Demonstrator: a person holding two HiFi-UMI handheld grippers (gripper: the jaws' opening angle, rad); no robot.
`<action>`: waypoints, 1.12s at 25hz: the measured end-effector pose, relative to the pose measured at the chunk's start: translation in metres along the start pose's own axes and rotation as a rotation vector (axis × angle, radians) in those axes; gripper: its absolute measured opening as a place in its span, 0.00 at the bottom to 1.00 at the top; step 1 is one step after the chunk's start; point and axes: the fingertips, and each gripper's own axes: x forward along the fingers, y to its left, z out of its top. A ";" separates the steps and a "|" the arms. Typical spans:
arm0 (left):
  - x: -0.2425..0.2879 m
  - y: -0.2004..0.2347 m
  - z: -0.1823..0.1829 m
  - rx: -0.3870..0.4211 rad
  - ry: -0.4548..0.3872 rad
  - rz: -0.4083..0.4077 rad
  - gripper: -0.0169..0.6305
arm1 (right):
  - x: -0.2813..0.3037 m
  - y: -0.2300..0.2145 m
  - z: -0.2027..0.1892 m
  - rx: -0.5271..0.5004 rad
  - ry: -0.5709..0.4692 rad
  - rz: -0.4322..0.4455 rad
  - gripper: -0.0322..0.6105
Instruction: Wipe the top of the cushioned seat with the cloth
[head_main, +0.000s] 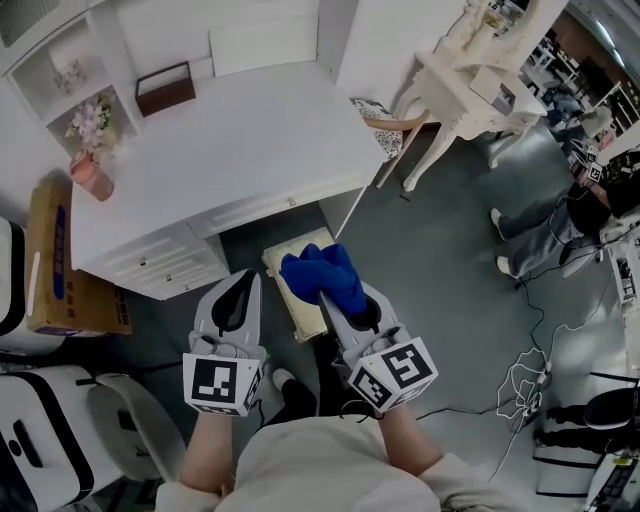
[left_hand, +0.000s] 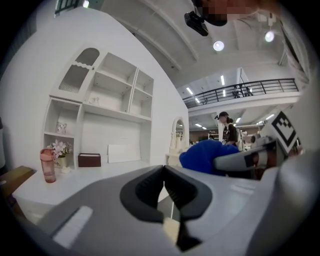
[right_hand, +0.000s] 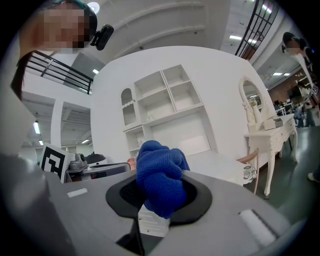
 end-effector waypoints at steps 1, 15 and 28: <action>0.003 0.000 -0.003 -0.006 0.006 -0.002 0.03 | 0.002 -0.003 -0.002 0.002 0.007 -0.001 0.21; 0.065 0.021 -0.030 -0.063 0.059 0.063 0.03 | 0.070 -0.056 -0.013 -0.004 0.096 0.060 0.21; 0.108 0.044 -0.104 -0.126 0.169 0.126 0.03 | 0.128 -0.102 -0.082 0.022 0.255 0.100 0.21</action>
